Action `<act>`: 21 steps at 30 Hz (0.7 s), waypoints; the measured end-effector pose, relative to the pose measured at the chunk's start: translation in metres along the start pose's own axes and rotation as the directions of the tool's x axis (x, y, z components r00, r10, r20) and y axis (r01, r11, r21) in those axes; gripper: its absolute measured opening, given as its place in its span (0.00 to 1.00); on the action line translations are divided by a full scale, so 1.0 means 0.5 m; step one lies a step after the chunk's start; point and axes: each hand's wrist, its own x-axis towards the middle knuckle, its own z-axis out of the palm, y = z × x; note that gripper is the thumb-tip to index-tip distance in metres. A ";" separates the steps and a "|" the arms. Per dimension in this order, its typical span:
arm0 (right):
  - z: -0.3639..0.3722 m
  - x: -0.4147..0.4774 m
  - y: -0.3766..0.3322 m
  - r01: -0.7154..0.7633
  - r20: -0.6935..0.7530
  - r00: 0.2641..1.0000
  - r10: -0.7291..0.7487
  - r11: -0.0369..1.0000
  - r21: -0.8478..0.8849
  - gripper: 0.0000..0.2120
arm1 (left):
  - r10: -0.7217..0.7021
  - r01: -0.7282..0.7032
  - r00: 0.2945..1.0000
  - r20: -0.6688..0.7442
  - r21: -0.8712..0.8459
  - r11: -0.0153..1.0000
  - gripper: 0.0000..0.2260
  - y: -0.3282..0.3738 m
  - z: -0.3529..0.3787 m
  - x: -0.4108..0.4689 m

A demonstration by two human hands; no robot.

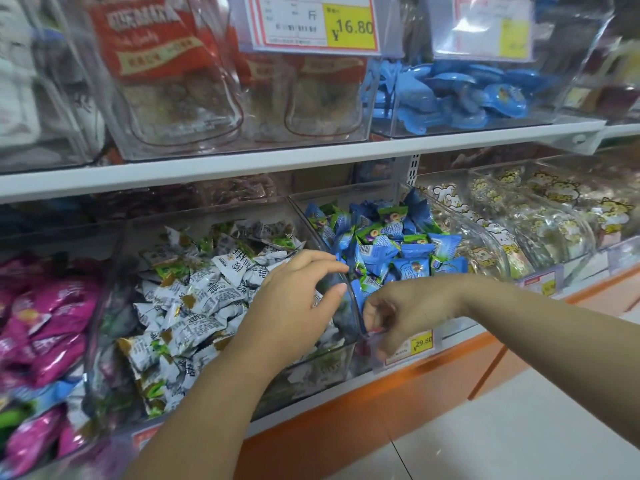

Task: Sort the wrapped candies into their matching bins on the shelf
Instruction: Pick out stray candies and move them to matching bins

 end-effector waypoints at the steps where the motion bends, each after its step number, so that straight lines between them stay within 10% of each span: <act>1: 0.002 -0.001 -0.001 -0.004 0.005 1.000 0.004 1.000 0.005 0.14 | 0.008 -0.008 1.000 -0.010 -0.002 1.000 0.11 0.000 -0.005 -0.005; 9: -0.035 -0.066 -0.012 0.069 -0.233 0.970 -0.061 0.997 0.025 0.09 | 0.054 -0.058 0.992 -0.118 -0.036 0.998 0.10 -0.007 -0.066 -0.049; 14: -0.034 -0.100 -0.108 0.179 -0.529 0.821 -0.217 0.976 -0.123 0.06 | 0.030 -0.047 0.957 -0.287 -0.053 0.997 0.09 -0.019 -0.137 -0.104; 21: 0.069 -0.021 -0.318 0.418 -0.544 0.717 -0.435 0.894 -0.164 0.09 | -0.132 0.150 0.837 -0.531 -0.009 0.989 0.09 -0.125 -0.255 -0.216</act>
